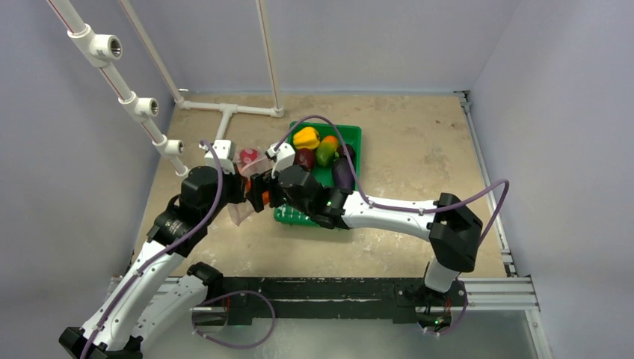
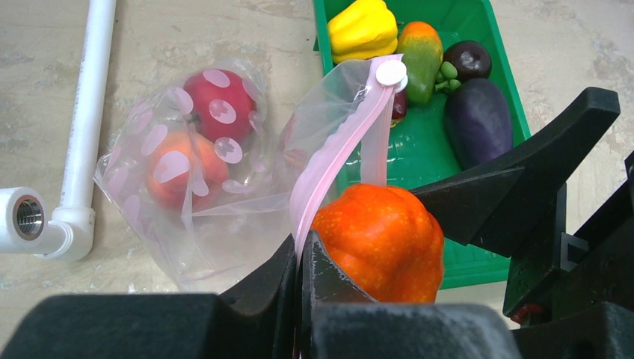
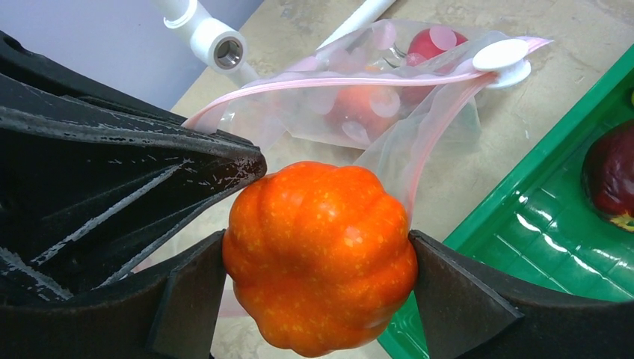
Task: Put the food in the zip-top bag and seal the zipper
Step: Place the fake vegetable in the zipper food storage bag.
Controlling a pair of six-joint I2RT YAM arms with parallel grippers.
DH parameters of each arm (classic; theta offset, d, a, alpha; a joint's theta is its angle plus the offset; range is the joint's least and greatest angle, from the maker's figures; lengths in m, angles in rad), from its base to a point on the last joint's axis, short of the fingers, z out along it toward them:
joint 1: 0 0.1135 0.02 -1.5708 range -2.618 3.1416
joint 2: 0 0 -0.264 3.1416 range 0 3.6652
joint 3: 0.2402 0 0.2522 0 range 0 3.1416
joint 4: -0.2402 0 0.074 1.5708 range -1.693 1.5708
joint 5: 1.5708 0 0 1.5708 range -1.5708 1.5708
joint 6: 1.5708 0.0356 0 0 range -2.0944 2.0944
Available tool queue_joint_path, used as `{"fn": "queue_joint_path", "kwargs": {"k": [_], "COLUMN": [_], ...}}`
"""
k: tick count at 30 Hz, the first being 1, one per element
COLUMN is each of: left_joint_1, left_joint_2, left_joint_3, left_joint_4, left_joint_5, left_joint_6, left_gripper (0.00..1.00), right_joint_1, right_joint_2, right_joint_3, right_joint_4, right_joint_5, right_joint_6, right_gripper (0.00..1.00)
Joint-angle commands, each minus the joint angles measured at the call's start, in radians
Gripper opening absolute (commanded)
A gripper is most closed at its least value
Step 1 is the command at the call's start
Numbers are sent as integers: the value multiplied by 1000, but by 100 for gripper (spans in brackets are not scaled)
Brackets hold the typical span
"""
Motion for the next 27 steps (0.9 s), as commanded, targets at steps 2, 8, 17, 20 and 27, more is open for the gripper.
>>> {"fn": "queue_joint_path", "kwargs": {"k": [2, 8, 17, 20, 27], "left_joint_1": [1, 0, 0, 0, 0], "left_joint_2": [-6, -7, -8, -15, -17], "left_joint_3": [2, 2, 3, 1, 2], "left_joint_4": [26, 26, 25, 29, 31], "left_joint_5": [28, 28, 28, 35, 37], "left_joint_6": [5, 5, 5, 5, 8], "left_gripper": [0, 0, 0, 0, 0], "right_joint_1": [11, 29, 49, 49, 50], "right_joint_2": [-27, -55, -74, -53, -25], "right_joint_3": [69, 65, 60, 65, 69], "right_joint_4": [46, 50, 71, 62, 100], "right_joint_5": [21, 27, 61, 78, 86], "right_joint_6": [-10, -17, -51, -57, -98], "right_gripper": [84, 80, 80, 82, 88]}}
